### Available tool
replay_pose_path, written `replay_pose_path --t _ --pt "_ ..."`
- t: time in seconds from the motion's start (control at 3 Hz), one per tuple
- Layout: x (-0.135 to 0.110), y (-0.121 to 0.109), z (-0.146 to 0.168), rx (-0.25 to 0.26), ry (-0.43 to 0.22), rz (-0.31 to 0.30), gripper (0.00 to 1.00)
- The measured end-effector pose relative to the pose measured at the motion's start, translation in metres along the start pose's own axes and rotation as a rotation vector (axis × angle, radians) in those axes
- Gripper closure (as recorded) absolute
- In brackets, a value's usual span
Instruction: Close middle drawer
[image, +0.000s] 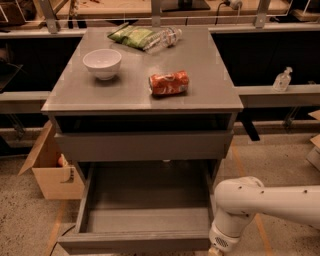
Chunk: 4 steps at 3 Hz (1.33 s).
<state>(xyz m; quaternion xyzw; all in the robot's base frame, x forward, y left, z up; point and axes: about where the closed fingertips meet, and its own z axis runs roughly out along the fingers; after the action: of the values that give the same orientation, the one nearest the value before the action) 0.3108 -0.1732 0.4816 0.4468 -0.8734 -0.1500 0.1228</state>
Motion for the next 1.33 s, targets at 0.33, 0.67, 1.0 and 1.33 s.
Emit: replay_pose_path --t 0.33,0.67,1.0,1.33 --pt "0.001 -0.019 0.026 0.019 -0.008 0.063 1.00" --pt "-0.004 -0.039 0.045 0.041 -0.043 0.107 1.00" --pt "-0.013 -0.055 0.055 0.068 -0.083 0.127 1.00" --pt "-0.024 -0.067 0.062 0.095 -0.131 0.131 1.00"
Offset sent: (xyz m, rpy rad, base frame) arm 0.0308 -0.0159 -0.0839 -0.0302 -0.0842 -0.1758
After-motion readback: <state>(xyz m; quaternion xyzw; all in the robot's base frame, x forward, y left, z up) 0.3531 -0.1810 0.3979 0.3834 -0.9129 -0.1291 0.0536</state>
